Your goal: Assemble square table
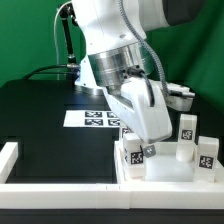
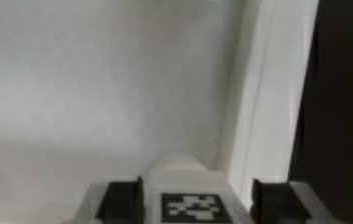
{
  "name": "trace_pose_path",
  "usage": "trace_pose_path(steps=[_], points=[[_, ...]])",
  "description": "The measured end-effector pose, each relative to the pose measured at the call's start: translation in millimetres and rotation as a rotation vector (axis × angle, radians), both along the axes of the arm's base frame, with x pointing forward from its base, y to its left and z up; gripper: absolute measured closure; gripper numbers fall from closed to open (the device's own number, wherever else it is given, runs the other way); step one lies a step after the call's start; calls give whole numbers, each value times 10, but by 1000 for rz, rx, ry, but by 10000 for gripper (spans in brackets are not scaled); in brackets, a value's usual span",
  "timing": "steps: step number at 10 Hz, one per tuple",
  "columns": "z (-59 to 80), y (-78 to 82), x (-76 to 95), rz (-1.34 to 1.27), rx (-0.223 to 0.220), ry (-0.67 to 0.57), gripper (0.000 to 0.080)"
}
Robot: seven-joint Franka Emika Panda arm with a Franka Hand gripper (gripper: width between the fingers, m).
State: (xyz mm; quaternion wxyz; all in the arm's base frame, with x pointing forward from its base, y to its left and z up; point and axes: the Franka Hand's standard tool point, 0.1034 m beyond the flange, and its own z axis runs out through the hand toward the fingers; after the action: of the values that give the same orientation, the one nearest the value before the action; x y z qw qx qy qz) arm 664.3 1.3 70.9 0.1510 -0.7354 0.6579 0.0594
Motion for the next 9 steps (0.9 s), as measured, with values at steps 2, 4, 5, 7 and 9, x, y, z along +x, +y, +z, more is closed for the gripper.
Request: trace_pose_path(steps=[2,4,5,7,9], points=[[-5,1,-11,87,-14,-25,498],[-24,-43,-124,453,-33,-72,326],[-5,-39,-115,547,-38,-80,185],[-13,-44,-107,667,-53,-124,160],[-7,-67,-101,833,-78,-168,151]])
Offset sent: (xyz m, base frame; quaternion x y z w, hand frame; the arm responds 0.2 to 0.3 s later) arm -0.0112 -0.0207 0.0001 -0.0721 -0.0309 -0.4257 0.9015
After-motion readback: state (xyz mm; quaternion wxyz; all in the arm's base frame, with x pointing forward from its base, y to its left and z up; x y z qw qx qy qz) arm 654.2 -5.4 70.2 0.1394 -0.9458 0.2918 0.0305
